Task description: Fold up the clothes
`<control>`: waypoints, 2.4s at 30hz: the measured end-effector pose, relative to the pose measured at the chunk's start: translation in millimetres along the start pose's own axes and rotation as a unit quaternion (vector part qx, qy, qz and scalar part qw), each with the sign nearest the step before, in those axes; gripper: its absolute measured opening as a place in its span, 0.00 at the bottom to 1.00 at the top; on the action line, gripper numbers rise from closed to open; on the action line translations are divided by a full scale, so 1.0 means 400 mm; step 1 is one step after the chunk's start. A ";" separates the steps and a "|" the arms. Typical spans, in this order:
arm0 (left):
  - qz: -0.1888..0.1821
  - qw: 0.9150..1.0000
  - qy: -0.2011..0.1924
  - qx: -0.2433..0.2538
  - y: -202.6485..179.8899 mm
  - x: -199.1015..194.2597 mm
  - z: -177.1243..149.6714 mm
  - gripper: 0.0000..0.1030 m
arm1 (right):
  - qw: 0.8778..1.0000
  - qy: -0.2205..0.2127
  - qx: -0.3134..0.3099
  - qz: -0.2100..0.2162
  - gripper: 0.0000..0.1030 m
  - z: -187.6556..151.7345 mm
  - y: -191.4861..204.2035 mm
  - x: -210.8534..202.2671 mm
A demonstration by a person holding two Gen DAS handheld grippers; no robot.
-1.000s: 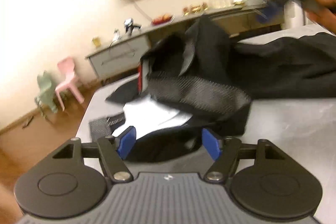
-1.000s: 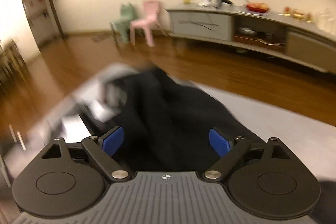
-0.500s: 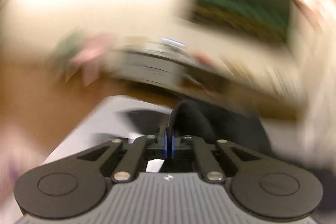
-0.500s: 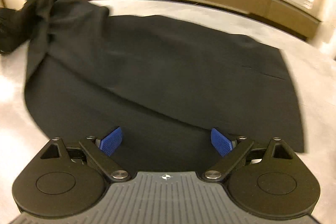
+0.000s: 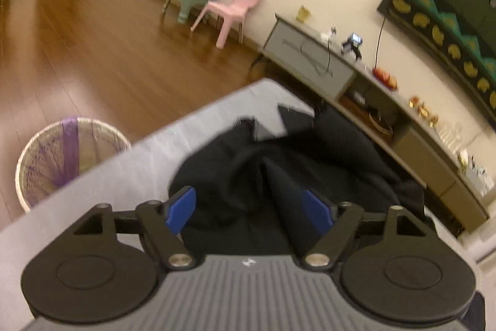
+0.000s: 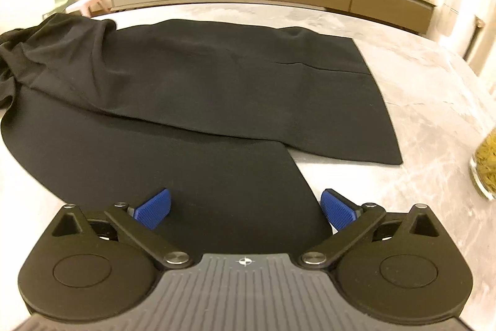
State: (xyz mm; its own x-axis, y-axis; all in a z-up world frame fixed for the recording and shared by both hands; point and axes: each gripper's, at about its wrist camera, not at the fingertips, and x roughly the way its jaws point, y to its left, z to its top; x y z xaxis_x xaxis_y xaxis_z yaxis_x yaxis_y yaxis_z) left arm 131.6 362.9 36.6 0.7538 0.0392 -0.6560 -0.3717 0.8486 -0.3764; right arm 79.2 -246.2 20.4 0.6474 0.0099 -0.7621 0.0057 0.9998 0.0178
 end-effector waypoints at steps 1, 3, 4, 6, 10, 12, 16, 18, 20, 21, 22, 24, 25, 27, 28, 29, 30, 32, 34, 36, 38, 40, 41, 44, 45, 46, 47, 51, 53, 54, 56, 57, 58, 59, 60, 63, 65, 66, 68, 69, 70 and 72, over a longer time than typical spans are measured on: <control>-0.006 1.000 0.009 0.005 -0.010 0.004 -0.011 0.76 | 1.000 -0.004 -0.003 0.000 0.99 -0.001 0.002 -0.007; -0.014 1.000 0.015 0.020 -0.034 0.015 -0.021 0.76 | 1.000 -0.013 -0.009 -0.001 0.91 -0.002 0.006 -0.022; -0.015 0.999 0.016 0.027 -0.044 0.018 -0.024 0.76 | 1.000 -0.018 -0.012 -0.001 0.84 -0.002 0.007 -0.029; -0.017 0.999 0.016 0.033 -0.060 0.026 -0.028 0.76 | 0.999 -0.027 -0.018 -0.002 0.38 -0.004 0.011 -0.044; -0.025 0.999 0.014 0.024 -0.072 0.033 -0.027 0.76 | 0.999 -0.044 -0.030 -0.003 0.07 -0.006 0.019 -0.073; -0.031 0.999 0.012 0.015 -0.065 0.026 -0.025 0.76 | 0.998 -0.056 -0.034 -0.003 0.03 -0.007 0.014 -0.106; -0.035 0.999 0.039 0.001 -0.048 0.048 -0.028 0.76 | 0.998 -0.040 -0.037 -0.044 0.03 -0.065 -0.067 -0.208; -0.041 0.997 0.064 -0.004 -0.051 0.075 -0.037 0.76 | 0.997 0.000 -0.016 -0.070 0.03 -0.107 -0.113 -0.182; -0.043 0.996 0.078 -0.005 -0.062 0.092 -0.048 0.77 | 0.997 0.012 -0.009 -0.082 0.03 -0.116 -0.125 -0.164; -0.044 0.996 0.082 -0.005 -0.068 0.098 -0.052 0.78 | 0.997 0.001 -0.008 -0.076 0.04 -0.108 -0.119 -0.168; -0.045 0.995 0.084 -0.006 -0.072 0.104 -0.055 0.80 | 0.997 -0.005 -0.007 -0.073 0.04 -0.103 -0.115 -0.169; -0.042 0.995 0.090 -0.005 -0.082 0.120 -0.061 0.85 | 0.997 0.000 -0.009 -0.071 0.04 -0.107 -0.108 -0.158; -0.038 0.995 0.095 -0.003 -0.088 0.132 -0.064 0.86 | 0.998 0.002 -0.010 -0.070 0.04 -0.108 -0.104 -0.153; -0.028 0.995 0.096 0.022 -0.110 0.164 -0.069 0.84 | 0.998 0.006 -0.012 -0.068 0.04 -0.111 -0.097 -0.143; -0.023 0.994 0.097 0.035 -0.121 0.180 -0.072 0.69 | 0.998 0.008 -0.013 -0.067 0.04 -0.113 -0.094 -0.137; -0.018 0.994 0.097 0.048 -0.132 0.197 -0.074 0.23 | 0.998 0.010 -0.014 -0.066 0.04 -0.115 -0.093 -0.133; -0.013 0.993 0.097 0.061 -0.144 0.213 -0.077 0.00 | 0.998 0.013 -0.013 -0.068 0.04 -0.118 -0.095 -0.130; -0.034 0.994 0.082 0.060 -0.125 0.167 -0.087 0.00 | 0.997 0.016 -0.006 -0.071 0.04 -0.119 -0.107 -0.130; -0.073 0.994 0.068 0.043 -0.076 0.065 -0.115 0.00 | 0.997 0.018 0.004 -0.074 0.04 -0.123 -0.128 -0.135; -0.111 0.992 0.053 0.026 -0.026 -0.037 -0.142 0.01 | 0.997 0.021 0.015 -0.076 0.04 -0.131 -0.155 -0.142; -0.100 0.993 0.067 0.003 0.041 -0.092 -0.190 0.02 | 0.997 0.024 0.025 -0.073 0.04 -0.140 -0.186 -0.145; -0.043 0.994 0.097 -0.007 0.081 -0.077 -0.224 0.09 | 0.996 0.029 0.023 -0.080 0.04 -0.135 -0.191 -0.136; -0.035 0.995 0.090 0.003 0.083 -0.081 -0.224 0.23 | 0.996 0.030 0.020 -0.083 0.04 -0.130 -0.189 -0.130; 0.018 0.999 0.027 0.033 0.066 -0.126 -0.205 0.61 | 0.996 0.028 0.017 -0.083 0.07 -0.111 -0.166 -0.120; 0.024 0.999 0.017 0.031 0.063 -0.134 -0.199 0.61 | 0.996 0.025 0.015 -0.083 0.11 -0.109 -0.161 -0.120; 0.019 0.999 0.015 0.026 0.061 -0.135 -0.190 0.61 | 0.996 0.024 0.014 -0.083 0.15 -0.109 -0.157 -0.121; 0.017 0.999 0.014 0.026 0.056 -0.134 -0.184 0.61 | 0.996 0.021 0.017 -0.083 0.26 -0.110 -0.158 -0.125; 0.020 0.999 0.013 0.043 0.029 -0.136 -0.190 0.61 | 0.995 -0.017 0.036 -0.089 0.71 -0.118 -0.168 -0.168; 0.021 0.999 0.013 0.048 0.022 -0.137 -0.192 0.61 | 0.994 -0.051 0.041 -0.087 0.71 -0.117 -0.164 -0.197; 0.021 0.998 0.012 0.050 0.016 -0.134 -0.186 0.61 | 0.993 -0.070 0.042 -0.086 0.72 -0.114 -0.158 -0.211; 0.023 0.998 0.012 0.054 0.008 -0.131 -0.179 0.61 | 0.991 -0.097 0.037 -0.081 0.72 -0.107 -0.143 -0.223; 0.024 0.998 0.013 0.056 0.006 -0.131 -0.181 0.61 | 0.991 -0.102 0.030 -0.076 0.72 -0.105 -0.132 -0.222; 0.025 0.998 0.013 0.059 0.004 -0.131 -0.183 0.61 | 0.992 -0.104 0.021 -0.068 0.72 -0.103 -0.116 -0.217; 0.026 0.998 0.014 0.062 0.002 -0.130 -0.184 0.61 | 0.993 -0.105 0.012 -0.061 0.73 -0.101 -0.099 -0.211; 0.027 0.997 0.015 0.066 0.000 -0.128 -0.185 0.61 | 0.993 -0.103 0.002 -0.051 0.74 -0.099 -0.084 -0.204; 0.028 0.997 0.016 0.074 -0.006 -0.124 -0.187 0.61 | 0.996 -0.080 -0.028 -0.023 0.74 -0.103 -0.040 -0.168; 0.029 0.996 0.017 0.078 -0.010 -0.123 -0.188 0.61 | 0.997 -0.055 -0.041 -0.020 0.74 -0.110 -0.026 -0.140; 0.028 0.996 0.017 0.080 -0.012 -0.123 -0.189 0.61 | 0.998 -0.043 -0.047 -0.019 0.73 -0.114 -0.020 -0.125; 0.028 0.996 0.017 0.084 -0.013 -0.123 -0.189 0.62 | 0.999 -0.020 -0.040 -0.030 0.72 -0.120 -0.033 -0.107; 0.028 0.996 0.018 0.085 -0.012 -0.122 -0.189 0.62 | 0.999 -0.009 -0.033 -0.039 0.73 -0.123 -0.045 -0.099; 0.028 0.996 0.019 0.086 -0.010 -0.122 -0.189 0.62 | 0.999 -0.003 -0.023 -0.046 0.73 -0.126 -0.060 -0.098; 0.030 0.995 0.021 0.087 -0.005 -0.120 -0.189 0.63 | 0.998 -0.005 0.005 -0.061 0.73 -0.128 -0.097 -0.110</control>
State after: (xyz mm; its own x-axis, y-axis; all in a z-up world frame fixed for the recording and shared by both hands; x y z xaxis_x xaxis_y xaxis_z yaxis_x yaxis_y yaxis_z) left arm 55.1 319.3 19.5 0.7077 0.0735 -0.7027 -0.3128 0.9244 -0.2183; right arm 11.5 -284.7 20.3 0.6492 -0.1118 -0.7523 0.0915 0.9934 -0.0686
